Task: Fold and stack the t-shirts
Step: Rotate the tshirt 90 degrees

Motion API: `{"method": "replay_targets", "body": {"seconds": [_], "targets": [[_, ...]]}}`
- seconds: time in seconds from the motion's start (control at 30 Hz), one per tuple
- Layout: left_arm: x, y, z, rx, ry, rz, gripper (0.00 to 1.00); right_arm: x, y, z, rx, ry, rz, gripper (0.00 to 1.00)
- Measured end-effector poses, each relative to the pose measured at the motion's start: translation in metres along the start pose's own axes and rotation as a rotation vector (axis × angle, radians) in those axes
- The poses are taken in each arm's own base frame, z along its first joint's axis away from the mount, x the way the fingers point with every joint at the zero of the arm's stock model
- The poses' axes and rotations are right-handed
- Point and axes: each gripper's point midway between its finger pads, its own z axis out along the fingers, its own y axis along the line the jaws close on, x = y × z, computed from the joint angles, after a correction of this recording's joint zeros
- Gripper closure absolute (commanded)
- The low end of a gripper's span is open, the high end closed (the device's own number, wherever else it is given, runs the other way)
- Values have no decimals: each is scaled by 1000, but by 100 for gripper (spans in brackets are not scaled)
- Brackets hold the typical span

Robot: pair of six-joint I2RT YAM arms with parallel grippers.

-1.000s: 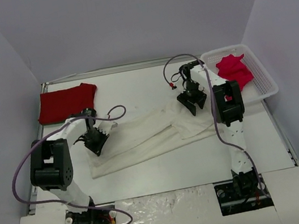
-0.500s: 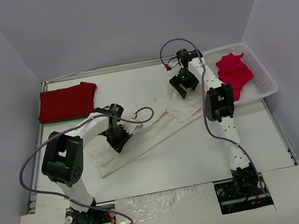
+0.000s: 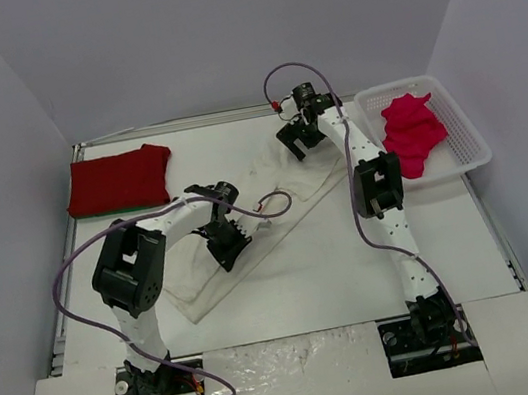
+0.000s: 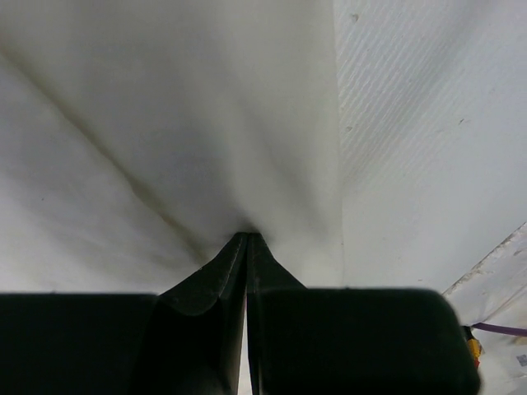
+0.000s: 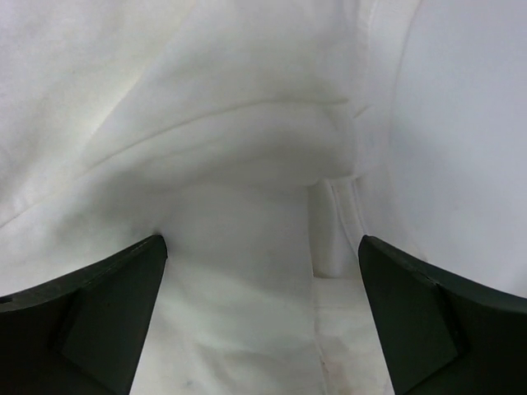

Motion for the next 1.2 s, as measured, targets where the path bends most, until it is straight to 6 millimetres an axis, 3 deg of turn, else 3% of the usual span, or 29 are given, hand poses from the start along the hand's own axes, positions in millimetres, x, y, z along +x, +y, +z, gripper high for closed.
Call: {"method": "replay_targets", "body": {"seconds": [0.23, 0.6, 0.8, 1.2], "targets": [[-7, -17, 6, 44, 5, 30, 98, -25, 7, 7, 25, -80, -8, 0], [-47, -79, 30, 215, 37, 107, 97, -45, 23, 12, 32, -138, -35, 0], [-77, -106, 39, 279, 49, 114, 98, -48, 25, 13, 36, -147, -39, 0], [-109, -132, 52, 374, 41, 75, 98, -49, 26, 13, 32, -148, -40, 0]]}}
